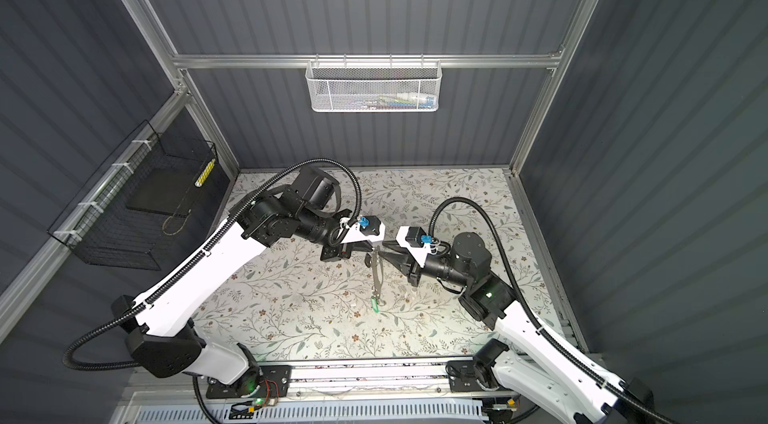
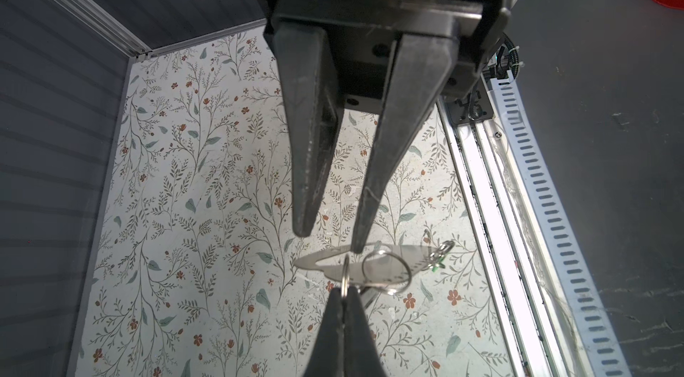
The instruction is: Put the keys on the keyring
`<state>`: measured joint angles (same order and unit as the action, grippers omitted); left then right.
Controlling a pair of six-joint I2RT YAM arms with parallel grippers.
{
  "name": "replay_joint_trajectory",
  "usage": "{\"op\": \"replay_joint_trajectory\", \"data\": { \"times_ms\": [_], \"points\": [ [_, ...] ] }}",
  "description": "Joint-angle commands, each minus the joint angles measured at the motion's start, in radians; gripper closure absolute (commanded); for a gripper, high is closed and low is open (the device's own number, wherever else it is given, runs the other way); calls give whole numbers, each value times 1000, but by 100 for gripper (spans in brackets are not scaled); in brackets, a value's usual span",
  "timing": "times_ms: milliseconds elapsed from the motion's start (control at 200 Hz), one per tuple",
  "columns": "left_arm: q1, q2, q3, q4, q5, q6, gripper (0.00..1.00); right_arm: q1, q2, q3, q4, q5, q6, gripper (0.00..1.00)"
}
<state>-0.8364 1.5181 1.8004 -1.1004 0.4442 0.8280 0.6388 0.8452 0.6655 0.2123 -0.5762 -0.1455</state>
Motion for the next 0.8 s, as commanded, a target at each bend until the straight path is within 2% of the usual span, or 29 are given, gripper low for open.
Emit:
{"op": "replay_joint_trajectory", "data": {
  "times_ms": [0,495,795],
  "points": [
    [-10,10,31,-34,-2,14,100,10,10,-4,30,-25,9,77],
    [-23,22,36,-39,-1,28,100,22,47,7,55,-40,18,86],
    [-29,17,27,-35,28,43,100,25,52,7,58,-46,16,99]
  ]
}}
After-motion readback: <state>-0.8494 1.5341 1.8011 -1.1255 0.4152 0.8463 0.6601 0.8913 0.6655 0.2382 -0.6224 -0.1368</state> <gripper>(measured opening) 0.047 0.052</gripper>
